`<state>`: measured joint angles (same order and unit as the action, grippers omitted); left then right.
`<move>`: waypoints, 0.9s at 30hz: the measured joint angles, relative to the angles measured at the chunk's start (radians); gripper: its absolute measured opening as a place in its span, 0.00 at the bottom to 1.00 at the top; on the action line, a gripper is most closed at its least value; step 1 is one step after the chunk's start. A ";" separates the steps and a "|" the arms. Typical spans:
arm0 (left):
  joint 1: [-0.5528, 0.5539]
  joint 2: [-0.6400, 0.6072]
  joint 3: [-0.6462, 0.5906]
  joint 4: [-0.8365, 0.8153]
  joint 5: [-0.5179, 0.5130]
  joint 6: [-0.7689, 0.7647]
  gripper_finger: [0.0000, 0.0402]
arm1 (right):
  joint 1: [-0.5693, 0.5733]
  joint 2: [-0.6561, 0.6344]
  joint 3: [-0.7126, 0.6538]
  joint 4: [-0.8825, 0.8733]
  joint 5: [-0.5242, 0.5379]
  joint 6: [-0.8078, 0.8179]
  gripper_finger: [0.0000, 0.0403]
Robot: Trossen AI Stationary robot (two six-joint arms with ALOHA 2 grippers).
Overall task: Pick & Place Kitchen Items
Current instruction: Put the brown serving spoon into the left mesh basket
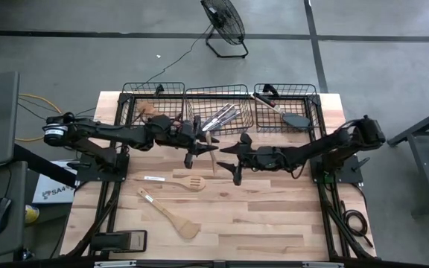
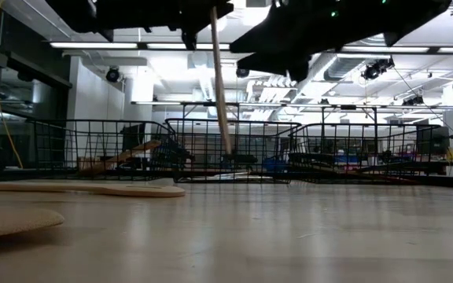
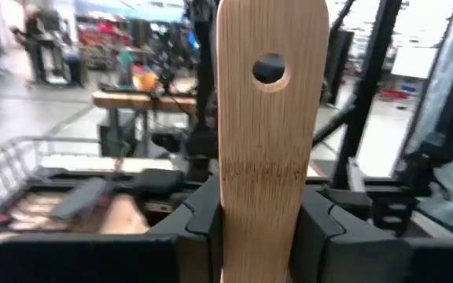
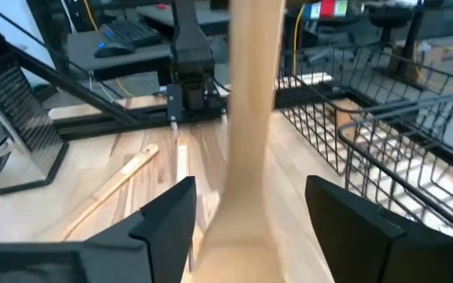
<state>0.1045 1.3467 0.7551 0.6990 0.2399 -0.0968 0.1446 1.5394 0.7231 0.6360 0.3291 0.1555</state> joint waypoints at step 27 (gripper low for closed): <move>-0.151 -0.326 0.148 -0.726 -1.075 0.538 0.21 | 0.003 -0.126 0.000 -0.264 0.047 0.111 0.59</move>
<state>-0.0465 1.0210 0.9030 -0.0269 -0.8347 0.4415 0.1481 1.4136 0.7231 0.3717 0.3758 0.2665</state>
